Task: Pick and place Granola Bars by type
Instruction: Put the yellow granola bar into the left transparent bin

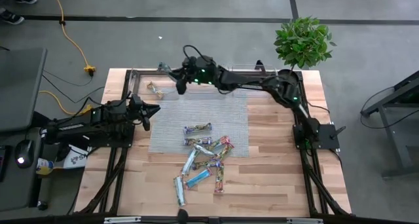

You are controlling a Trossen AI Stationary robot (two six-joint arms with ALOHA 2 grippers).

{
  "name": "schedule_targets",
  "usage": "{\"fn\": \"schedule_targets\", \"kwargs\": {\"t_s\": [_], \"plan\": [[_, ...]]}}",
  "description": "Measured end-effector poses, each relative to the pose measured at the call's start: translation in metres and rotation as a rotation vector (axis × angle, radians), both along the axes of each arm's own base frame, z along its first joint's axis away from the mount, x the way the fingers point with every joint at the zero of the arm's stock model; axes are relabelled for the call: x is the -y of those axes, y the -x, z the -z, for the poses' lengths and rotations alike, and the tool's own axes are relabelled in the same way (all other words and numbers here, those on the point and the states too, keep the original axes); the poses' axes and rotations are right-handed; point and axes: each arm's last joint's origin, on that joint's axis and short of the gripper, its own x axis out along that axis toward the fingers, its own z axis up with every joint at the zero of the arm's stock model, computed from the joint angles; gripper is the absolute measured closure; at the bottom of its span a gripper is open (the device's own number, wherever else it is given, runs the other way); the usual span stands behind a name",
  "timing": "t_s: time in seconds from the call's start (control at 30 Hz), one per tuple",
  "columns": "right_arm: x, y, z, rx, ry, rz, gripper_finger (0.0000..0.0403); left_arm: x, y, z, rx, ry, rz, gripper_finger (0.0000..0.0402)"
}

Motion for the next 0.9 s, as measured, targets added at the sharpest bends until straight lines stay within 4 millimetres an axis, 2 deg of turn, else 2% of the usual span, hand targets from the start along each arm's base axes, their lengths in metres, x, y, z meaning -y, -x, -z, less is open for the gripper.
{"fn": "schedule_targets", "kwargs": {"t_s": [0.13, 0.23, 0.37, 0.5, 0.57, 0.73, 0.9], "plan": [[0.011, -0.029, -0.004, -0.039, 0.039, -0.025, 0.0373, 0.0, 0.0, 0.0, -0.001, 0.0, 0.0, 0.0347], [0.018, -0.042, 0.01, -0.081, 0.04, -0.05, 0.0372, 0.0, 0.0, 0.0, -0.002, 0.0, 0.0, 0.0347], [0.027, -0.037, 0.049, -0.108, -0.05, -0.006, 0.0368, 0.0, 0.0, 0.001, -0.008, 0.001, -0.001, 0.0347], [0.033, -0.032, 0.067, -0.149, -0.065, 0.0, 0.0352, 0.0, 0.0, 0.001, -0.008, 0.001, -0.001, 0.0347], [0.032, -0.032, 0.07, -0.139, -0.05, -0.007, 0.0341, 0.0, 0.0, 0.001, -0.009, 0.001, -0.001, 0.0347], [0.031, -0.033, 0.06, -0.079, -0.008, -0.014, 0.0311, 0.0, 0.0, 0.001, -0.013, 0.002, -0.001, 0.0347], [0.031, -0.033, 0.059, -0.06, -0.004, -0.048, 0.0284, 0.0, 0.0, 0.001, -0.014, 0.002, -0.001, 0.0347]]}}
